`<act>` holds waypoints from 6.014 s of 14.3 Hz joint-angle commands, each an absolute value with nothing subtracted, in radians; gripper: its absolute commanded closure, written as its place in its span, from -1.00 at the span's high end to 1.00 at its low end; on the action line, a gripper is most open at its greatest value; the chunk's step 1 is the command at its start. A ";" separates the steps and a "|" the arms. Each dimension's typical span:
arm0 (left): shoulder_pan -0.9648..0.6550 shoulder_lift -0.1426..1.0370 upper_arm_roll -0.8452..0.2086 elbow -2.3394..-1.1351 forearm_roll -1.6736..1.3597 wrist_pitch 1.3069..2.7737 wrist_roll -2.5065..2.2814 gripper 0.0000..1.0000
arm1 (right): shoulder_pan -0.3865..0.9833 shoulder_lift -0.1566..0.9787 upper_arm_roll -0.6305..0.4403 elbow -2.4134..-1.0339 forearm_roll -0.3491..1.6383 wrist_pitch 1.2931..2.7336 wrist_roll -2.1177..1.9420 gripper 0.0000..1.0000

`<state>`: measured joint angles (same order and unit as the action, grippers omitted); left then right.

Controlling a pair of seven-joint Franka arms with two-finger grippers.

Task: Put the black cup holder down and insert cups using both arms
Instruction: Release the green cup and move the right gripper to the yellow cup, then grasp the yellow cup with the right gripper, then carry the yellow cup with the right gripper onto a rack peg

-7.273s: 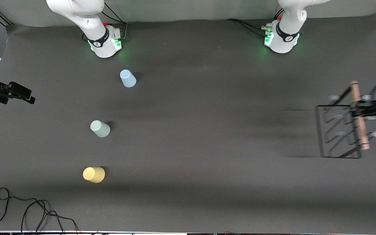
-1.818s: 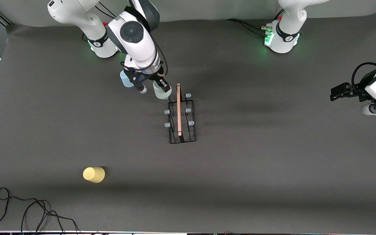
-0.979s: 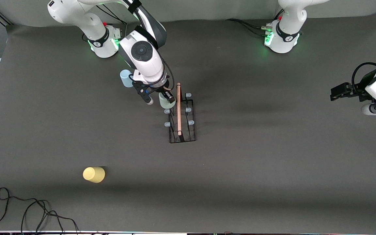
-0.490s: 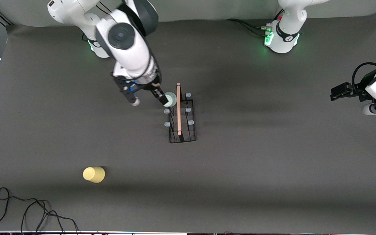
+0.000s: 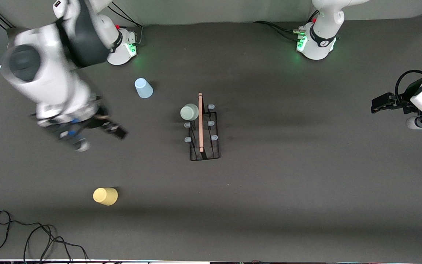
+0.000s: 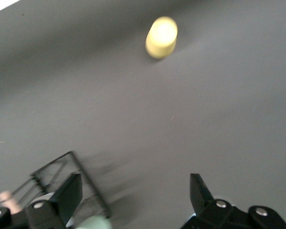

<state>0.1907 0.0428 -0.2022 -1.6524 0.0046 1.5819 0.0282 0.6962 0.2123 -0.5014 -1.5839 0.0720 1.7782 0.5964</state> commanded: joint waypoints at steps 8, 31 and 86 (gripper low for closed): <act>0.193 0.048 -0.207 -1.635 0.014 1.559 0.015 1.00 | 0.430 0.581 -0.518 -1.345 0.300 1.867 -0.162 1.00; 0.193 0.048 -0.207 -1.637 0.014 1.559 0.015 0.99 | 0.425 0.731 -0.546 -1.348 0.499 2.021 -0.235 -1.00; 0.195 0.048 -0.207 -1.637 0.012 1.555 0.015 0.99 | 1.054 0.304 -0.655 -1.382 0.307 1.567 1.306 1.00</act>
